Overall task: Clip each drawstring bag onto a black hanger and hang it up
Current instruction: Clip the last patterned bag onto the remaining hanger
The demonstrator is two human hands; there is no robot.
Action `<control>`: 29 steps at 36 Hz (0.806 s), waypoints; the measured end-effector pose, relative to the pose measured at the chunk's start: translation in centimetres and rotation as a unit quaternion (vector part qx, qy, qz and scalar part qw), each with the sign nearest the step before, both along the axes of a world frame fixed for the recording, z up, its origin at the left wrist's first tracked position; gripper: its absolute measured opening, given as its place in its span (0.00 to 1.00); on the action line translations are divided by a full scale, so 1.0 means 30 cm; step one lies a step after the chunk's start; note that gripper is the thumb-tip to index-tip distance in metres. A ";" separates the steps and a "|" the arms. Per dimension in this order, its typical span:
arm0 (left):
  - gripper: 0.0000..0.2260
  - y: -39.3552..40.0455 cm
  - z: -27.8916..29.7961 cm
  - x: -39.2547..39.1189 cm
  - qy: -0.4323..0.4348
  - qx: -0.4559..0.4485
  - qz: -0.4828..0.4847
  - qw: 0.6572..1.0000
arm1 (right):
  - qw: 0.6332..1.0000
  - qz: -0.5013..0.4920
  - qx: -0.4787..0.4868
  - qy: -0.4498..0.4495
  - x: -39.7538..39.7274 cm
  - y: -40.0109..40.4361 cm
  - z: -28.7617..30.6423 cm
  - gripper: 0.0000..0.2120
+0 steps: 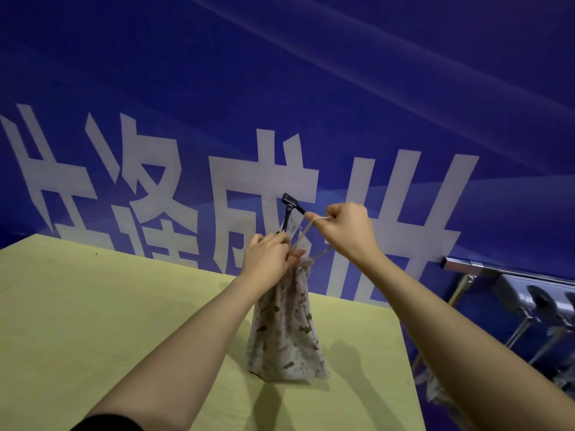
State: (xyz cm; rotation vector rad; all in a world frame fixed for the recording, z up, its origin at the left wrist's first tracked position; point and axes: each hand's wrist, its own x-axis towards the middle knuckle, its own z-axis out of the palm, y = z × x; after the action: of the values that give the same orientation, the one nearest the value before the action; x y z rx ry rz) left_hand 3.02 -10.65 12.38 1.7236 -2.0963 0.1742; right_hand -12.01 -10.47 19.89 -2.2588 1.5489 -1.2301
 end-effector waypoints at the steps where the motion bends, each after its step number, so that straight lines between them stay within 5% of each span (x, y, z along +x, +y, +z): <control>1: 0.23 0.000 0.000 0.002 -0.013 0.000 0.003 1.000 | 0.999 0.002 0.007 -0.043 0.003 -0.003 -0.006 0.27; 9: 0.21 0.024 0.002 -0.040 -0.032 0.004 0.026 0.999 | 0.929 0.034 0.084 -0.359 0.053 0.009 -0.008 0.26; 14: 0.23 0.024 0.012 -0.039 -0.052 0.028 0.038 0.998 | 0.934 0.061 0.039 -0.351 0.050 0.003 -0.009 0.26; 20: 0.22 0.030 0.032 -0.028 -0.068 0.057 0.030 0.996 | 0.969 0.081 -0.028 -0.233 0.042 0.001 0.008 0.26; 29: 0.14 0.079 0.081 -0.070 0.062 0.147 -0.086 0.983 | 0.977 0.139 -0.023 -0.162 0.075 -0.013 0.016 0.22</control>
State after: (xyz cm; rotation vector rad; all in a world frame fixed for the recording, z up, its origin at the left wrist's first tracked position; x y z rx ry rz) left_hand 0.91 -8.28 14.80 1.6479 -2.2513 -0.3009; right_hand -9.77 -10.86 20.36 -2.0786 1.0611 -1.4703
